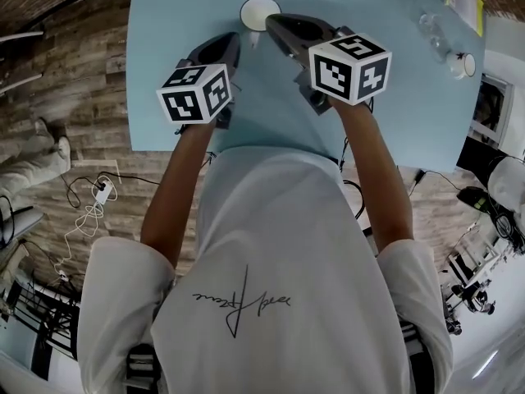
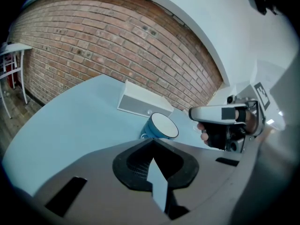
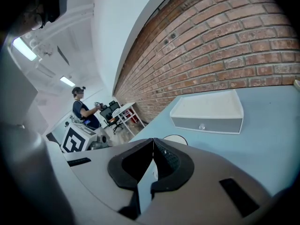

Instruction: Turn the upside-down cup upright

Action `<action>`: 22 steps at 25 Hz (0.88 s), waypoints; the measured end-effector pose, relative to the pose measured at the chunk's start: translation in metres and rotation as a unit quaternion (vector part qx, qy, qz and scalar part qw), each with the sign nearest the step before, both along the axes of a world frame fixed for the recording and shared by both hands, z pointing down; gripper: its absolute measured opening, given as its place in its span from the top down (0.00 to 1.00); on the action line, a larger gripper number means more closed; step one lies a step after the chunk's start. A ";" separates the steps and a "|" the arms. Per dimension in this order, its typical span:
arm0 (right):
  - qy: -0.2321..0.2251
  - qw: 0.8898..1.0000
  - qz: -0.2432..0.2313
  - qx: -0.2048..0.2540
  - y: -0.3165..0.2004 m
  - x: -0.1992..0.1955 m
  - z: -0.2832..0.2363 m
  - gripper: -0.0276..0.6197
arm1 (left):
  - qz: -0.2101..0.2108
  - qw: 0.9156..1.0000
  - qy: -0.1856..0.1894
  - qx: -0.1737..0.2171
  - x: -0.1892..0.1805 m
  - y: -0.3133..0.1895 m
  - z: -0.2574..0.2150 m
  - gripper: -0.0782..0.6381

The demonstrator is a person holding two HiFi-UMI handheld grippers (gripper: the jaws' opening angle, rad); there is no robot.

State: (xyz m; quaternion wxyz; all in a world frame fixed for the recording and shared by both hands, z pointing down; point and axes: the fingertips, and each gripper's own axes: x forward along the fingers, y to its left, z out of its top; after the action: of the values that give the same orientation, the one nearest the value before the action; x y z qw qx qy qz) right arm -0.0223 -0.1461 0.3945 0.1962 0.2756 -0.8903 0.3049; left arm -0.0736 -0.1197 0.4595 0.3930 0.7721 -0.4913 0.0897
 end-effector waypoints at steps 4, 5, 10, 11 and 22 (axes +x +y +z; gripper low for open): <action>0.003 1.000 -0.004 0.003 0.009 0.008 -0.005 0.92 | 0.006 1.000 0.001 0.003 0.005 0.010 -0.005 0.88; 0.005 1.000 -0.006 0.006 0.012 0.009 -0.006 0.92 | 0.007 1.000 0.003 0.004 0.006 0.012 -0.006 0.88; 0.018 1.000 -0.016 0.018 0.027 0.020 -0.012 0.92 | 0.021 1.000 0.015 0.017 0.021 0.024 -0.026 0.88; 0.021 0.999 -0.017 0.020 0.031 0.023 -0.013 0.92 | 0.023 0.999 0.017 0.022 0.024 0.026 -0.032 0.88; 0.035 0.998 -0.040 0.042 0.080 0.037 -0.029 0.93 | 0.051 0.997 0.023 0.053 0.043 0.045 -0.064 0.88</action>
State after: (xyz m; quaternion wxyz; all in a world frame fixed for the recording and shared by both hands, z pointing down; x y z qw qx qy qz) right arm 0.0142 -0.0665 0.3658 0.2270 0.2583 -0.9053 0.2493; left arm -0.0308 -0.0742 0.3960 0.3574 0.8179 -0.4460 0.0661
